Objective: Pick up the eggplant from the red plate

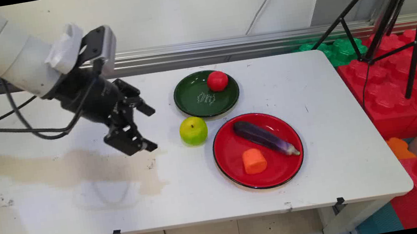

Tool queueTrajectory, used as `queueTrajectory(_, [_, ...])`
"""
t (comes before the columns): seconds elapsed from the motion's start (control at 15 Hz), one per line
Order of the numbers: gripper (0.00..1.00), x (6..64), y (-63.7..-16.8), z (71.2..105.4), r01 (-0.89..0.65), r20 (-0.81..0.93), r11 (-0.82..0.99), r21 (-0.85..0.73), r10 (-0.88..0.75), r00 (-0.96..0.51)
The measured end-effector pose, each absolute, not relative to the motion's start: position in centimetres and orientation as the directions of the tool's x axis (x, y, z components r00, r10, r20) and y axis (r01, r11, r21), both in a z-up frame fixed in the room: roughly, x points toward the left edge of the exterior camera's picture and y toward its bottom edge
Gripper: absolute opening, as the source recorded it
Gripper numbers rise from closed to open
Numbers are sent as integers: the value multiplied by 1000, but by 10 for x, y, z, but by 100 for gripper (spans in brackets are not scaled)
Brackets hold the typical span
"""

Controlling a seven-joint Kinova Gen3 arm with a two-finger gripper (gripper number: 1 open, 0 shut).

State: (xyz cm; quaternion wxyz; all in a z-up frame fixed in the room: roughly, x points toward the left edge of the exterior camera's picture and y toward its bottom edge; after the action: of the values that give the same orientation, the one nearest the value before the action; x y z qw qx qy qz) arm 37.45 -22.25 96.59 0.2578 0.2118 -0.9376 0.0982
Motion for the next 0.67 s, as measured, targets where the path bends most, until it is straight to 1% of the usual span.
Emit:
queueTrajectory(0.47, [100, 332, -261, 971, -413, 521, 900, -141, -287, -804])
queueTrajectory(0.67, [100, 302, -284, 969, -364, 509, 916, -167, -236, -828])
